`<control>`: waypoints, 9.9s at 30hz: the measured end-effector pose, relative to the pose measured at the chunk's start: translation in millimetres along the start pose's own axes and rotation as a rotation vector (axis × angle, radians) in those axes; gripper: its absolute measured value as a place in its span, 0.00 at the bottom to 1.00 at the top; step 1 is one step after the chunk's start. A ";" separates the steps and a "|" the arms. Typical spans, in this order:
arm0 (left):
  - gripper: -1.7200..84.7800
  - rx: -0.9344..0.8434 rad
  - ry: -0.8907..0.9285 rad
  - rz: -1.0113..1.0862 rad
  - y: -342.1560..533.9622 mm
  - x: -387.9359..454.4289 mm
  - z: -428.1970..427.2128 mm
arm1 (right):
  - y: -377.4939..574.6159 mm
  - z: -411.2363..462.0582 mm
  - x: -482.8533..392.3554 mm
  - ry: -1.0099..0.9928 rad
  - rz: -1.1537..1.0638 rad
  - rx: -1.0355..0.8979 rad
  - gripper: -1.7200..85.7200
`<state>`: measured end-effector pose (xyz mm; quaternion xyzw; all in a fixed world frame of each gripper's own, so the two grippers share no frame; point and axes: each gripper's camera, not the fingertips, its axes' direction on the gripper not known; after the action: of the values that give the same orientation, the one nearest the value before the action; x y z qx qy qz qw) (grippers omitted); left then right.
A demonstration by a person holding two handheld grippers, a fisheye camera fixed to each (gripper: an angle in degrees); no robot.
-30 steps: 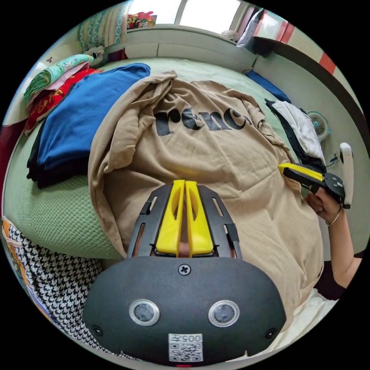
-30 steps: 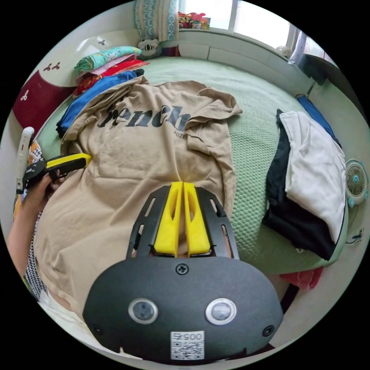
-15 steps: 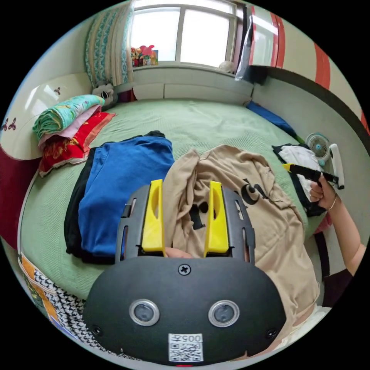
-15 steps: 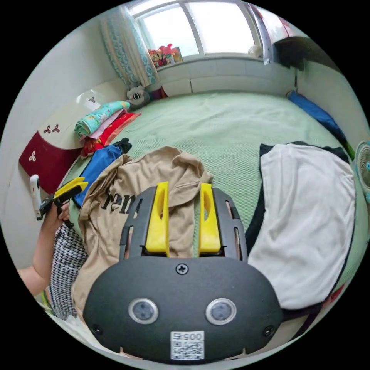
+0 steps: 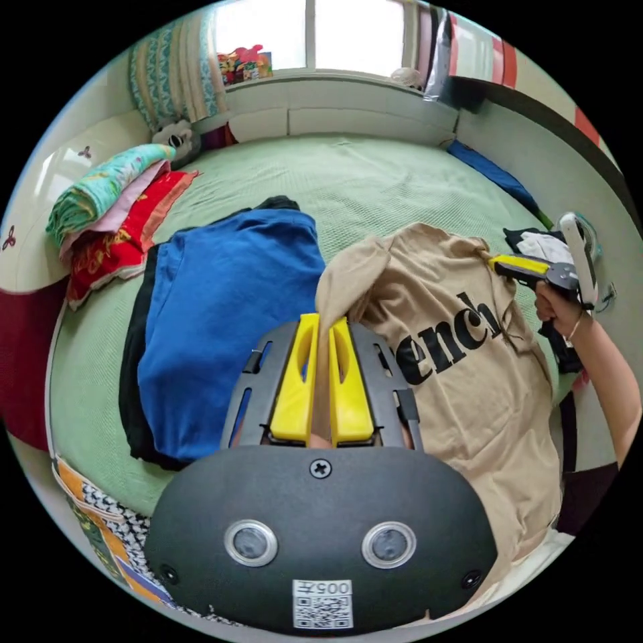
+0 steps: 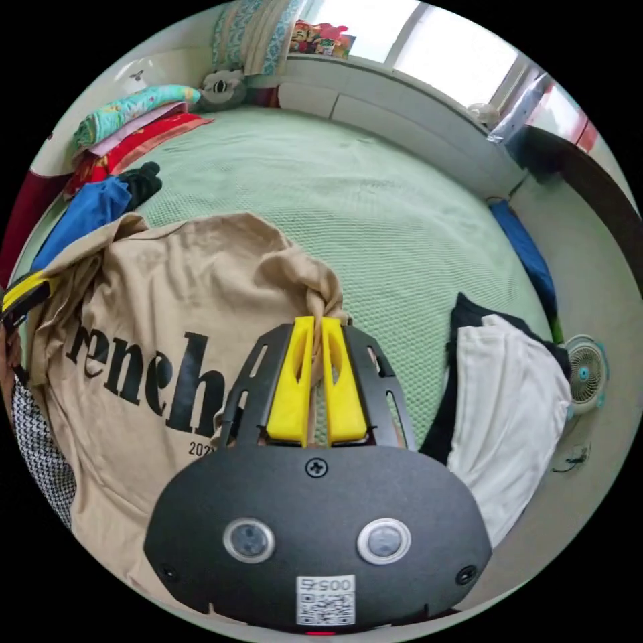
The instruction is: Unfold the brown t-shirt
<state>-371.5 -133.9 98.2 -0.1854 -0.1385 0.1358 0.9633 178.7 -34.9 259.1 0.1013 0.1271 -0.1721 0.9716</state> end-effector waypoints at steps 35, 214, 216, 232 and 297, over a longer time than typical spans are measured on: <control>0.16 -0.052 0.130 0.078 -53.6 -11.8 -1.0 | 24.1 14.2 57.0 -0.102 0.139 -0.066 0.02; 0.01 0.051 0.038 -0.210 230.2 241.4 -110.6 | 283.0 -312.1 -162.3 -0.224 0.155 0.080 0.01; 0.01 0.045 0.041 -0.211 229.0 240.4 -109.4 | 282.1 -311.5 -162.8 -0.224 0.155 0.076 0.01; 0.01 0.032 0.047 -0.213 225.9 237.2 -107.3 | 280.4 -311.7 -167.4 -0.215 0.146 0.076 0.01; 0.01 0.075 0.051 -0.177 232.1 250.6 -116.4 | 282.5 -310.2 -167.6 -0.216 0.138 0.054 0.01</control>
<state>-151.7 114.9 -43.2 -0.1395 -0.1244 0.0507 0.9811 62.3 351.4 55.8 0.1167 0.0100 -0.1178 0.9861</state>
